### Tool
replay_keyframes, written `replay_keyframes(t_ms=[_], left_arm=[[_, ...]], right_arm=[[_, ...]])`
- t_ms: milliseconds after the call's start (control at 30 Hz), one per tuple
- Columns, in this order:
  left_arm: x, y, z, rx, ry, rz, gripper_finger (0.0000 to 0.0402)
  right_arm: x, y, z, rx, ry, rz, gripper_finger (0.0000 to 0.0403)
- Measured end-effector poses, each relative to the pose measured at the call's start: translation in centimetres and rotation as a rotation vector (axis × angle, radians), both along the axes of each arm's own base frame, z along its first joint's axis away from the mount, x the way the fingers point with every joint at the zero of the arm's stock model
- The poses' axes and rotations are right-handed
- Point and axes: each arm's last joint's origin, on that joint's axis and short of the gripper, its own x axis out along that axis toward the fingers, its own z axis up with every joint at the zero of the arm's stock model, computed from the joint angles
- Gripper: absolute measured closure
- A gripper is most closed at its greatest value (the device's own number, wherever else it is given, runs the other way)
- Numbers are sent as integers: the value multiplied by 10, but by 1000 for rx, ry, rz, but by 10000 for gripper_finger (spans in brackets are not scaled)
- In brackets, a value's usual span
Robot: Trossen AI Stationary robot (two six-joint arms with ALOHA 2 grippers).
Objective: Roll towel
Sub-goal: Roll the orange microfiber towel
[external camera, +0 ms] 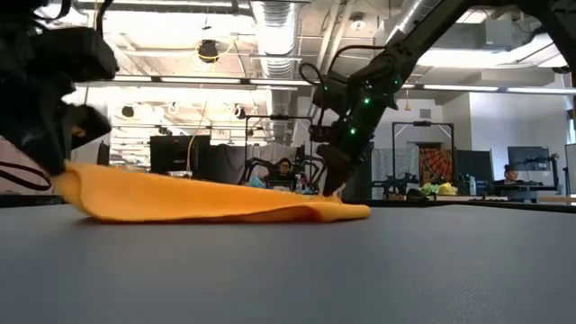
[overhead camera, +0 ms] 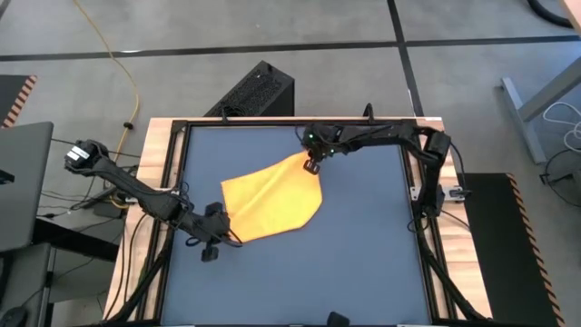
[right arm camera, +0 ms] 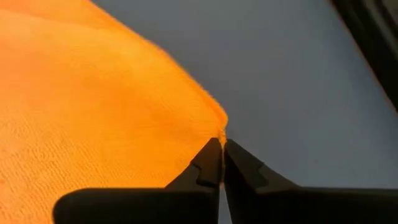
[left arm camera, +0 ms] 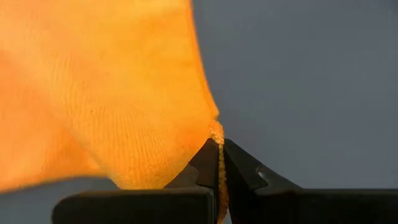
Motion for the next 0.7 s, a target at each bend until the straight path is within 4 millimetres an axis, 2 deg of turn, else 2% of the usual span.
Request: replay_keyframes(t_ms=[200,400,567,633,700], left_arm=[[-1,0,-1,10,0,-1,401],[0,0,0,26,-10,-22,401],[3,-2,2,39,-58,-61,401],[5,-3,4,46,-90,-77,401],[7,-4,7,55,-125,-99,401]], right_arm=[[1,5,10,-8,-13,14,318],[-14,20,44,-7,-5,37,258],[-23,56,58,59,17,103,220],[-23,80,50,73,5,168,214],[-26,107,34,81,-1,229,212]])
